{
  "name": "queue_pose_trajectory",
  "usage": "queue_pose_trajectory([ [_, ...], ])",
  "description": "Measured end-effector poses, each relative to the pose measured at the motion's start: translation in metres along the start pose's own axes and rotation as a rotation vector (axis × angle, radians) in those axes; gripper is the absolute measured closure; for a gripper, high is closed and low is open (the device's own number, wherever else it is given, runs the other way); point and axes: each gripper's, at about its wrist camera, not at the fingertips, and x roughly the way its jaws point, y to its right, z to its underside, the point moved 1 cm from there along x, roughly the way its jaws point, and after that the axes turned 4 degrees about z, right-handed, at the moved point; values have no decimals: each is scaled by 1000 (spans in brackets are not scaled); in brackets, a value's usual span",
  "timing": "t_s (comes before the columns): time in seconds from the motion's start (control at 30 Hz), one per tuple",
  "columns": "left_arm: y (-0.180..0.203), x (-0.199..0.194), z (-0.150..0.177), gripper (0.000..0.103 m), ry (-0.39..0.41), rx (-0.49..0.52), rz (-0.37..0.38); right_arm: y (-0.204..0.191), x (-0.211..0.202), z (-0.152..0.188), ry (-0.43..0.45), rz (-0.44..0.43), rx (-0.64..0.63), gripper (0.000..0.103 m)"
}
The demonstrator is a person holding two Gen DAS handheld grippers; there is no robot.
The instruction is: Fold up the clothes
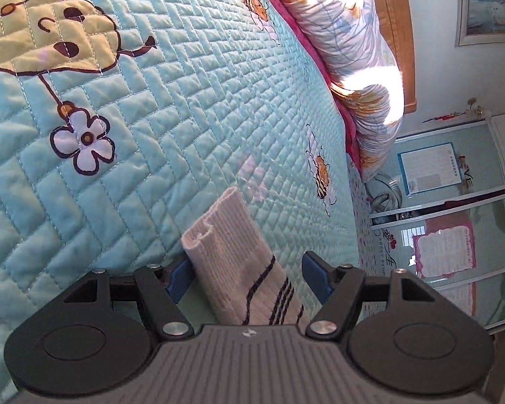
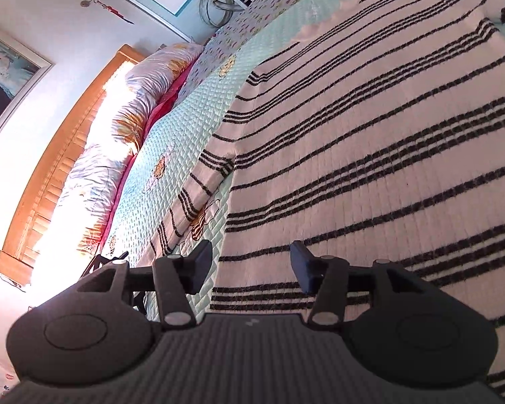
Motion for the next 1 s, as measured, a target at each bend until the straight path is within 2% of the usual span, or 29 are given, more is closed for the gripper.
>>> queue_pose_trajectory([
  [0.07,1,1,3,37,18,20,-10,-7,3,1,-10,-4,-49,48],
  [0.17,2,5,7,52,31,72,-37,-24,9,-1,-19,9,-160,48],
  [0.23,1,8,8,68,31,92,-47,-35,15,-4,-19,0,-203,48],
  [0.27,-1,11,8,84,19,90,-31,-39,19,-7,-18,-5,-211,48],
  [0.3,0,14,9,95,0,98,-5,-43,23,-10,-17,-9,-217,48],
  [0.37,3,19,13,96,-36,128,48,-52,32,-17,-19,-17,-230,48],
  [0.5,50,10,47,96,-48,462,172,-75,57,-35,-51,-85,-263,48],
  [0.67,94,-1,94,96,-49,849,311,-111,93,-59,-111,-184,-310,41],
  [0.77,102,-3,118,96,-47,1011,331,-136,116,-74,-151,-240,-350,33],
  [0.9,106,-1,139,96,-30,1180,317,-154,142,-82,-200,-288,-345,32],
  [1.0,106,5,148,96,-27,1276,303,-162,154,-82,-215,-253,-355,32],
])
